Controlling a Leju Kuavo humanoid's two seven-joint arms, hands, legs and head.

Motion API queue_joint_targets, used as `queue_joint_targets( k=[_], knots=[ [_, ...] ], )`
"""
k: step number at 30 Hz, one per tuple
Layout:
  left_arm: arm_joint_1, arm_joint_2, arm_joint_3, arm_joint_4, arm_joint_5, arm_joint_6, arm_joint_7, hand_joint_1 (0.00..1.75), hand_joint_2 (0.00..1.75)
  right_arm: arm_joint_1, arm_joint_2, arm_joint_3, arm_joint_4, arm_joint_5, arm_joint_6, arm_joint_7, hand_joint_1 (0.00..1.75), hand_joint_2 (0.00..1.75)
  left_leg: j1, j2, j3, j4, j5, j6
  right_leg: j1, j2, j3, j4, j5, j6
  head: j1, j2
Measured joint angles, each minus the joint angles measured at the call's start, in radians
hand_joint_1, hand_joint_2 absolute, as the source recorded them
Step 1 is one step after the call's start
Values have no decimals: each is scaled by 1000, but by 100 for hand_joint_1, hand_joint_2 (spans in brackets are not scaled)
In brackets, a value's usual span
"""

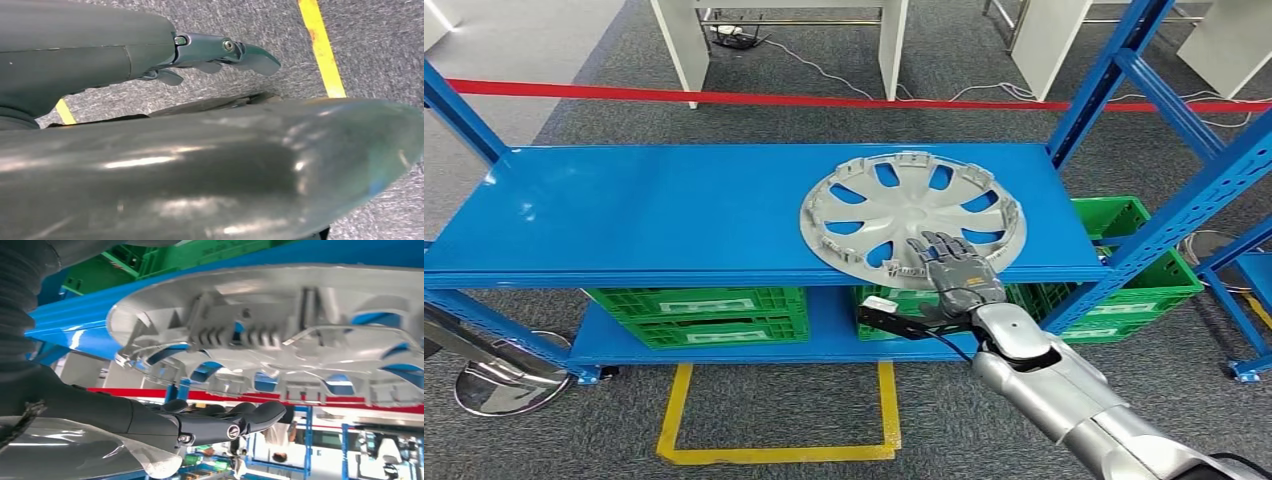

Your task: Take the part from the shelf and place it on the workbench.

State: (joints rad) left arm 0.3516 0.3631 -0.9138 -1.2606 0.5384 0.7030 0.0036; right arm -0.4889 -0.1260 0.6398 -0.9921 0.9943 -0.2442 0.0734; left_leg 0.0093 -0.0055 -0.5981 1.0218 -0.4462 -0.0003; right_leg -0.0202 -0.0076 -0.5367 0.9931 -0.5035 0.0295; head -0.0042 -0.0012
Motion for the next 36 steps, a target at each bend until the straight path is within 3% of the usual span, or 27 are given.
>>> queue_joint_targets(
  k=[16, 36],
  knots=[
    [59, -2, 52, -60, -110, 0, 96, 0, 0, 25, -5, -16, 46, 27, 37, 15, 0, 175, 0, 0, 0, 0, 0, 0, 0, 0, 0, 0, 0, 0, 0, 0],
    [78, -2, 77, -89, -126, 0, 113, 0, 0, 34, -3, -15, 48, 29, 57, -6, 0, 175, 0, 0, 1, 0, 0, 0, 0, 0, 1, 0, 0, 0, 0, 0]
  ],
)
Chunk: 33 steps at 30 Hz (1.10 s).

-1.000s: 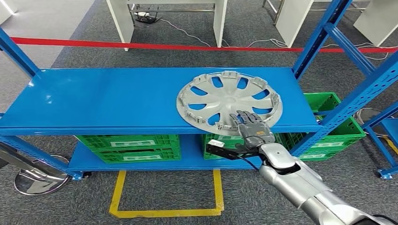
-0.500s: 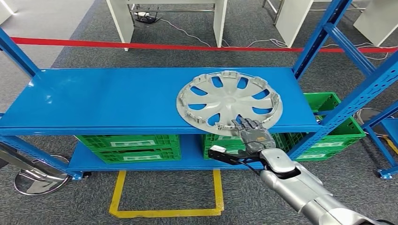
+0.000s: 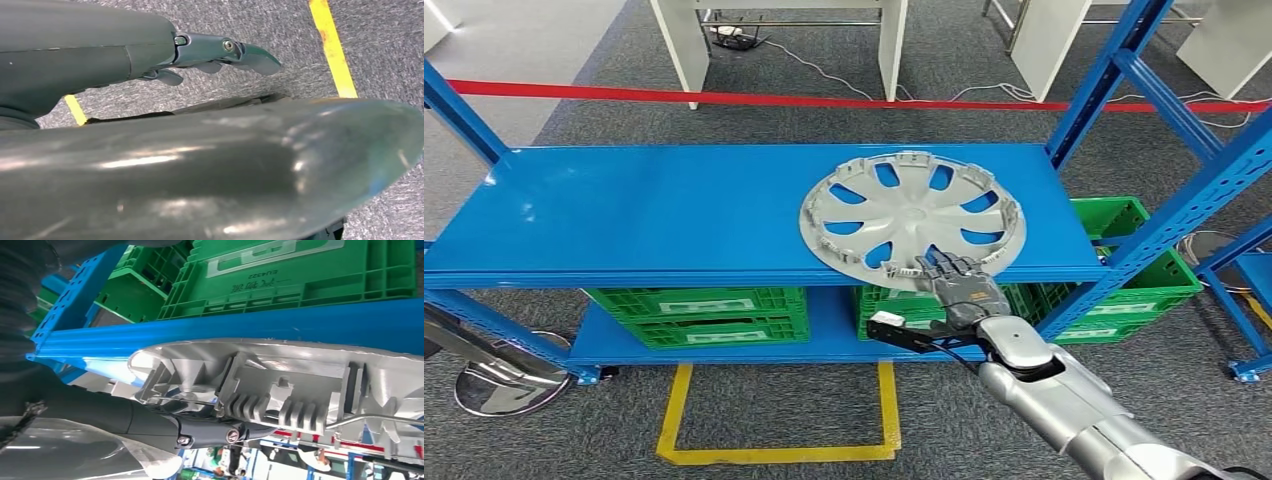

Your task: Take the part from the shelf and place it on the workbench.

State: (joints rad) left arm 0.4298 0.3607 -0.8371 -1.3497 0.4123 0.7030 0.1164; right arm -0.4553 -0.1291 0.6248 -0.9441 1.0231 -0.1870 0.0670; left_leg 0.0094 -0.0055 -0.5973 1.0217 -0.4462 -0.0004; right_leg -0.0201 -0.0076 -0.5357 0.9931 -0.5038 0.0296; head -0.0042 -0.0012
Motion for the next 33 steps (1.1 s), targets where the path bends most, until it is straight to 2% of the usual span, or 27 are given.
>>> queue_joint_targets(
  k=[29, 33],
  knots=[
    [2, -15, 18, 0, -6, 0, -12, 0, 0, 27, 6, 14, -62, -1, -42, -19, 0, 175, 0, 0, 0, 0, 0, 0, 0, 0, 0, 0, 0, 0, 0, 0],
    [2, -15, 19, 0, -6, 0, -12, 0, 0, 27, 6, 16, -64, -1, -41, -19, 17, 175, 0, 0, 0, 0, 0, 0, 0, 0, 0, 0, 0, 0, 0, 0]
  ],
)
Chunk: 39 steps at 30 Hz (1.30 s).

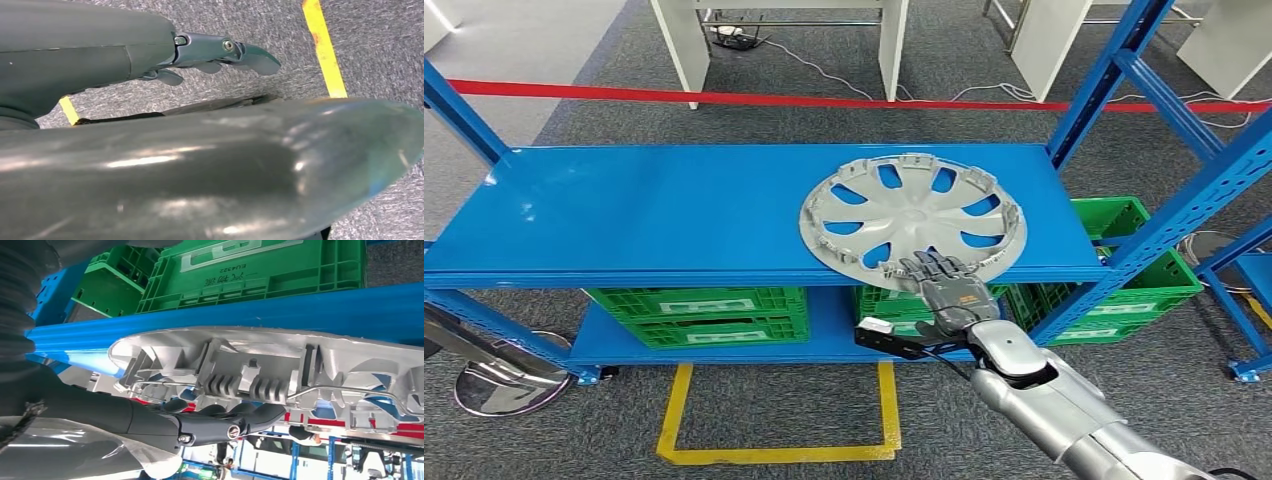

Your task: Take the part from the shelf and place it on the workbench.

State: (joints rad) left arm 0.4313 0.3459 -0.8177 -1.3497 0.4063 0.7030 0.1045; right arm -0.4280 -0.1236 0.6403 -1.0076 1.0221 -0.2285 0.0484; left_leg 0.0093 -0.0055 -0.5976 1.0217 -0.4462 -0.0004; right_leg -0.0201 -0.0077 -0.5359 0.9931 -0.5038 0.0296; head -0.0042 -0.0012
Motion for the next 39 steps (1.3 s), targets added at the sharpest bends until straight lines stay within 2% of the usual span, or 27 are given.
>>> queue_joint_targets(
  k=[3, 4, 7, 10, 11, 13, 20, 22, 39],
  knots=[
    [0, 0, 1, 0, 0, 0, 0, 0, 0, 0, 0, 1, 0, 0, 1, 0, 63, 175, 0, 0, 0, 0, 0, 0, 0, 0, 0, 0, 0, 0, 0, 0],
    [0, -1, 2, 0, 0, 0, 0, 0, 0, 0, 0, 1, 0, 0, 1, 0, 92, 175, 0, 0, 0, 0, 0, 0, 0, 0, 0, 0, 0, 0, 0, 0],
    [0, -1, 3, 0, 0, 0, 0, 0, 0, -1, 0, 1, -1, 0, 1, 0, 151, 175, 0, 0, 0, 0, 0, 0, 0, 0, 0, 0, 0, 0, 0, 0],
    [0, -2, 4, 0, 0, 0, 0, 0, 0, -5, 0, 1, -1, 0, 1, 0, 158, 175, 0, 0, 0, 0, 0, 0, 0, 0, 0, 0, 0, 0, 0, 0],
    [0, -2, 4, 0, 0, 0, 0, 0, 0, -7, 0, 1, -1, 0, 2, 0, 156, 175, 0, 0, 0, 0, 0, 0, 0, 0, 0, 0, 0, 0, 0, 0],
    [0, -2, 4, 0, 0, 0, 0, 0, 0, -8, 0, 1, -2, 0, 3, 0, 137, 175, 0, 0, 0, 0, 0, 0, 0, 0, 0, 0, 0, 0, 0, 0],
    [1, -2, 5, 0, 0, 0, 0, 0, 0, -9, 0, 2, -9, -1, 10, 2, 19, 175, 0, 0, 0, 0, 0, 0, 0, 0, 0, 0, 0, 0, 0, 0],
    [1, -3, 5, 0, 0, 0, 0, 0, 0, -9, 0, 2, -9, -1, 10, 2, 1, 175, 0, 0, 1, 0, 0, 0, 0, 0, 0, 0, 0, 0, 0, 0],
    [0, -5, 6, 0, 17, 0, -15, 0, 0, -5, 0, 2, -19, 14, -47, -11, 0, 175, 0, 0, 1, 0, 0, 0, 0, 0, 1, 0, 0, 0, 0, 0]
  ],
)
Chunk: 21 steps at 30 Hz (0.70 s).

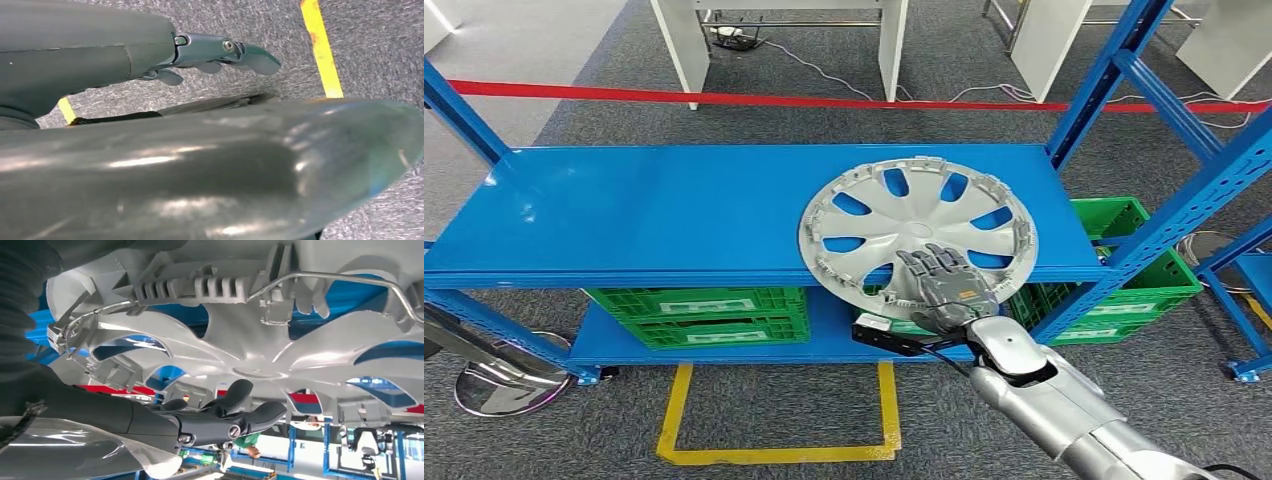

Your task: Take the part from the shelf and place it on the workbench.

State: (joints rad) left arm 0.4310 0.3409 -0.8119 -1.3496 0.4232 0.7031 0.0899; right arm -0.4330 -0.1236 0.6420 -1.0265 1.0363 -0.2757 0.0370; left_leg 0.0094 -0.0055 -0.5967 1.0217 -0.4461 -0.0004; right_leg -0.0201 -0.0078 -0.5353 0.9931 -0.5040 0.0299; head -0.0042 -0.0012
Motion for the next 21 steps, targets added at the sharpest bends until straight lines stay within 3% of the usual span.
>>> queue_joint_targets(
  k=[21],
  knots=[
    [-9, -3, -3, 10, 42, 0, -40, 0, 0, 16, 0, 0, -85, -6, -90, -48, 0, 175, 0, 0, 0, 0, 0, 0, 0, 0, -1, 0, 0, 0, 0, 0]
  ],
)
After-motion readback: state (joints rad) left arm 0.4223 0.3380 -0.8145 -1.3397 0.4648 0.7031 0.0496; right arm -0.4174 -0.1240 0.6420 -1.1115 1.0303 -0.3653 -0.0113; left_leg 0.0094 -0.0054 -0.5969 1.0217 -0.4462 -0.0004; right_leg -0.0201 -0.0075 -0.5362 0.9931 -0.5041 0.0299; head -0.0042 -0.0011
